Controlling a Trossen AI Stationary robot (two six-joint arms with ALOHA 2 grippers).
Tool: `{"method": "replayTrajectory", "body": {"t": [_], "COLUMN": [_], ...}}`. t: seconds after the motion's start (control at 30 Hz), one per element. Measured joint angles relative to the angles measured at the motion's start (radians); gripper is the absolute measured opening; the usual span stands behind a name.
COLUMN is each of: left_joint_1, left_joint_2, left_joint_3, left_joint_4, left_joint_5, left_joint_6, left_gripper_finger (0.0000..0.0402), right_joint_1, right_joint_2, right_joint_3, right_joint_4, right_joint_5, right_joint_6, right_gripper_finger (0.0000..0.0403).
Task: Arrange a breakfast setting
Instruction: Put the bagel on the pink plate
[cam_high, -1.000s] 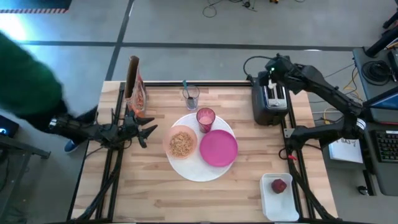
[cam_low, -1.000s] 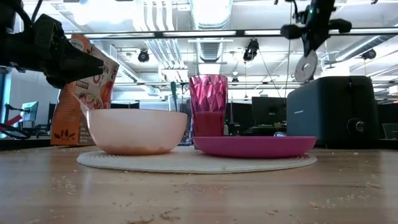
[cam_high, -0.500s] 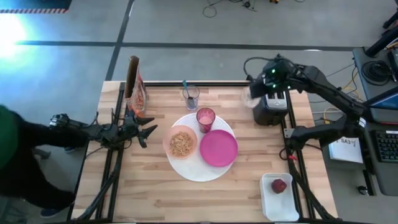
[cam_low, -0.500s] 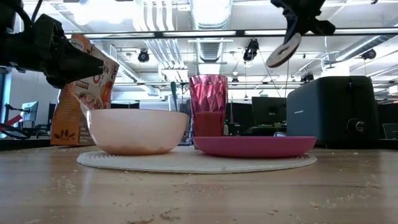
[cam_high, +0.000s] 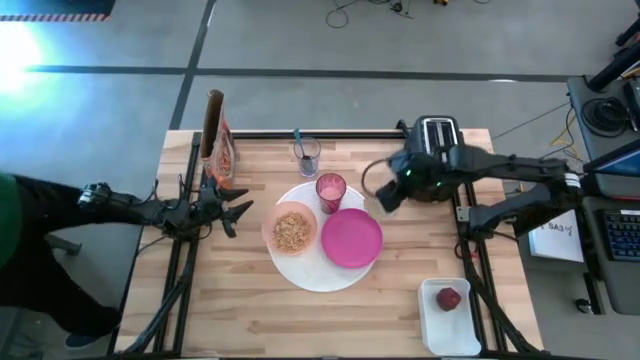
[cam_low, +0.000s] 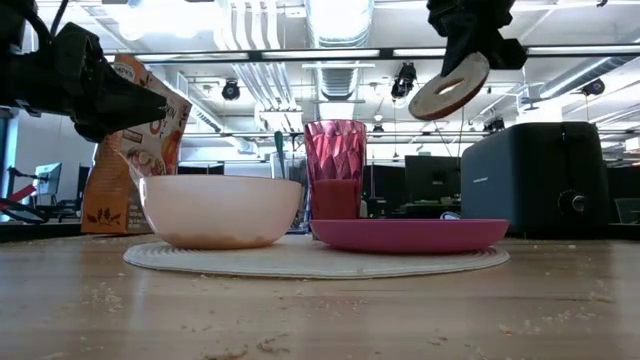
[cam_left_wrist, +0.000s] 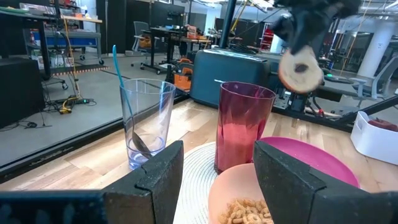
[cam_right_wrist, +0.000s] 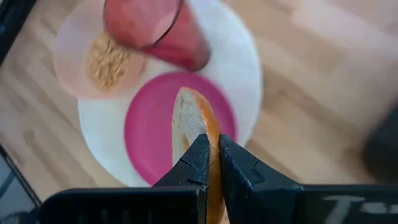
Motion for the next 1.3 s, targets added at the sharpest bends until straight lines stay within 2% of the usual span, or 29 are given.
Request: {"method": "replayTrajectory", "body": {"t": [0.37, 0.8, 1.13, 1.3], "left_joint_1": [0.0, 0.0, 0.0, 0.0], "left_joint_2": [0.0, 0.0, 0.0, 0.0], "left_joint_3": [0.0, 0.0, 0.0, 0.0], "left_joint_4": [0.0, 0.0, 0.0, 0.0], "left_joint_5": [0.0, 0.0, 0.0, 0.0], "left_joint_6": [0.0, 0.0, 0.0, 0.0], "left_gripper_finger": [0.0178, 0.0178, 0.0178, 0.0178], "right_joint_1": [0.142, 0.18, 0.179, 0.179], "right_joint_2": [0.16, 0.342, 0.347, 0.333], "right_joint_3": [-0.06, -0.08, -0.191, -0.214], "right_joint_4": [0.178, 0.217, 0.4, 0.405], "right_joint_5": [0.001, 0.003, -0.011, 0.0], "right_joint_6": [0.02, 0.03, 0.047, 0.087], "right_gripper_finger": [0.0013, 0.0013, 0.0013, 0.0017]}}
